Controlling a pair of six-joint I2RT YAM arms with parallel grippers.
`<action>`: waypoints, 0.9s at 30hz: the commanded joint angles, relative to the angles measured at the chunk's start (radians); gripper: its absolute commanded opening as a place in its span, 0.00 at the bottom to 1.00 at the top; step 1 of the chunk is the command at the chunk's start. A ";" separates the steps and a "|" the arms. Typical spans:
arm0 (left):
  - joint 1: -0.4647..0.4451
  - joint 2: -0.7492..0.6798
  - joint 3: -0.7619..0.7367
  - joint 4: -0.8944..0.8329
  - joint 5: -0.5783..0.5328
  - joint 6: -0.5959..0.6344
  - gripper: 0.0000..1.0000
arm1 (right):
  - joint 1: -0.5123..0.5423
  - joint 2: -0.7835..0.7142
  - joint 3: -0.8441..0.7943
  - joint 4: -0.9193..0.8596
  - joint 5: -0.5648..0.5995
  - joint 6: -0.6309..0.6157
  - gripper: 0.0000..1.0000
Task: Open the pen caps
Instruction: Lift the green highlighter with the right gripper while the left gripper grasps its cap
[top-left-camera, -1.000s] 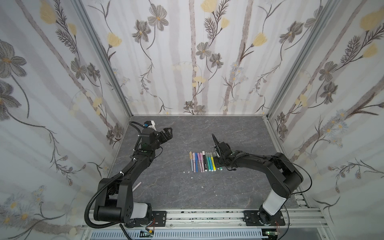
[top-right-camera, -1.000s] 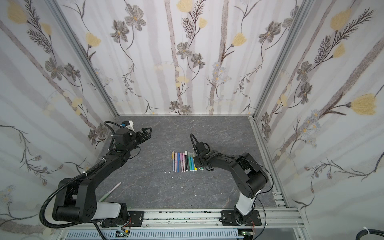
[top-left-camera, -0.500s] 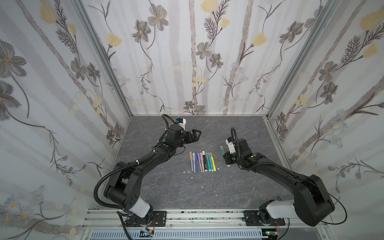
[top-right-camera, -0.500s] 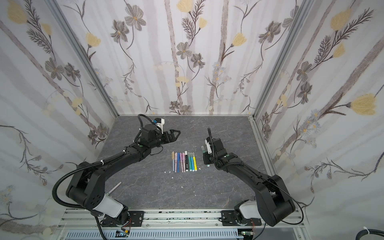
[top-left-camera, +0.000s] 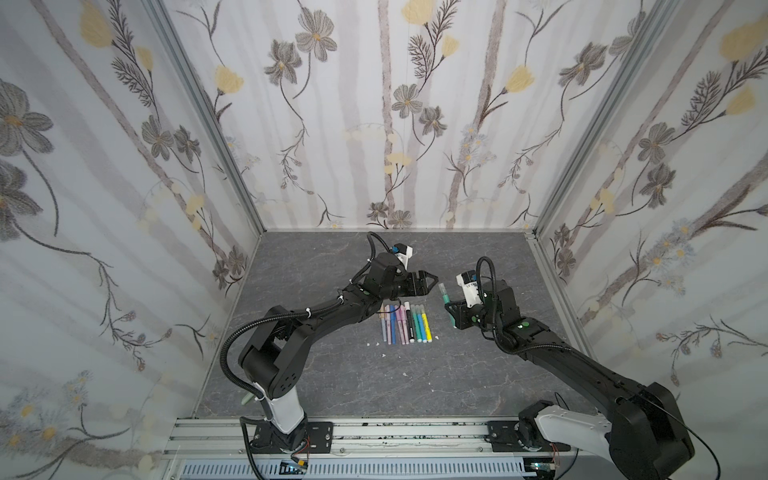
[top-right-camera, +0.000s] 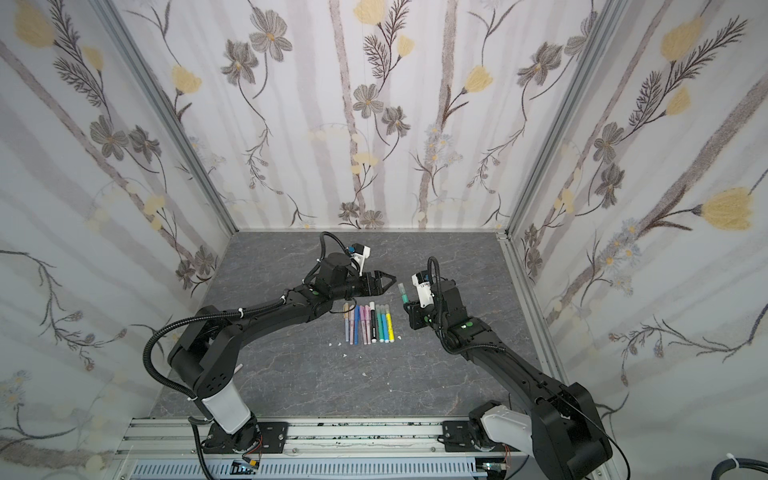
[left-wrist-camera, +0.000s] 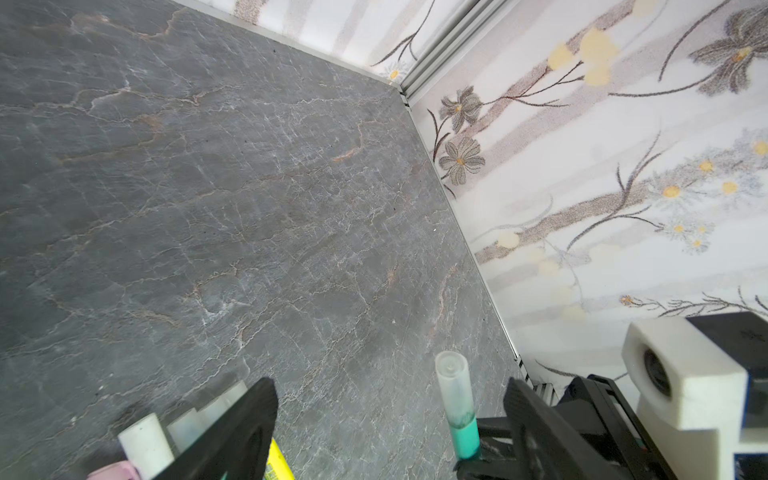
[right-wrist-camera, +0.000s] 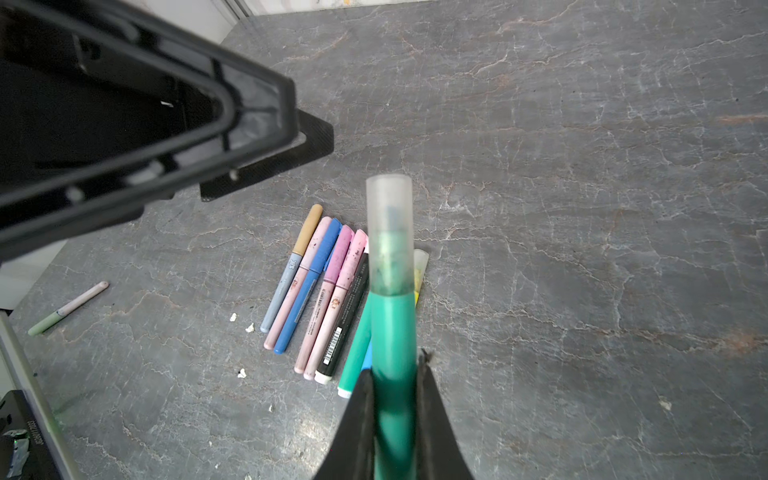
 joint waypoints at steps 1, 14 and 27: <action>-0.012 0.012 0.021 0.035 0.021 -0.010 0.80 | 0.002 0.014 0.012 0.052 -0.014 0.006 0.00; -0.018 0.101 0.077 0.058 0.097 -0.060 0.51 | 0.002 0.061 0.020 0.076 0.005 0.004 0.00; -0.019 0.142 0.093 0.113 0.159 -0.106 0.37 | 0.003 0.112 0.044 0.120 -0.002 0.002 0.00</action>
